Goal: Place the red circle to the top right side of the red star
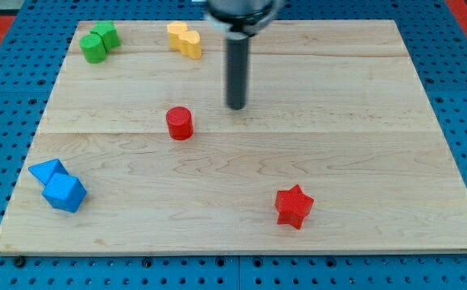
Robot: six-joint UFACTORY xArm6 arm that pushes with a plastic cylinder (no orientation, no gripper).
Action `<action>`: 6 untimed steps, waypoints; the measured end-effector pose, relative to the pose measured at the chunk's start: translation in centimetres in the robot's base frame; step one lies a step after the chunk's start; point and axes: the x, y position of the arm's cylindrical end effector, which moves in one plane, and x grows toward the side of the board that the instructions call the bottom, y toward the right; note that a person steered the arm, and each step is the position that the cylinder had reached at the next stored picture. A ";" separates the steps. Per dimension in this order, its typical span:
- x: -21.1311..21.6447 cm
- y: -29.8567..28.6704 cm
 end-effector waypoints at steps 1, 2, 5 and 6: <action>1.2 -6.3; 0.8 -11.6; 5.9 9.7; 9.7 12.6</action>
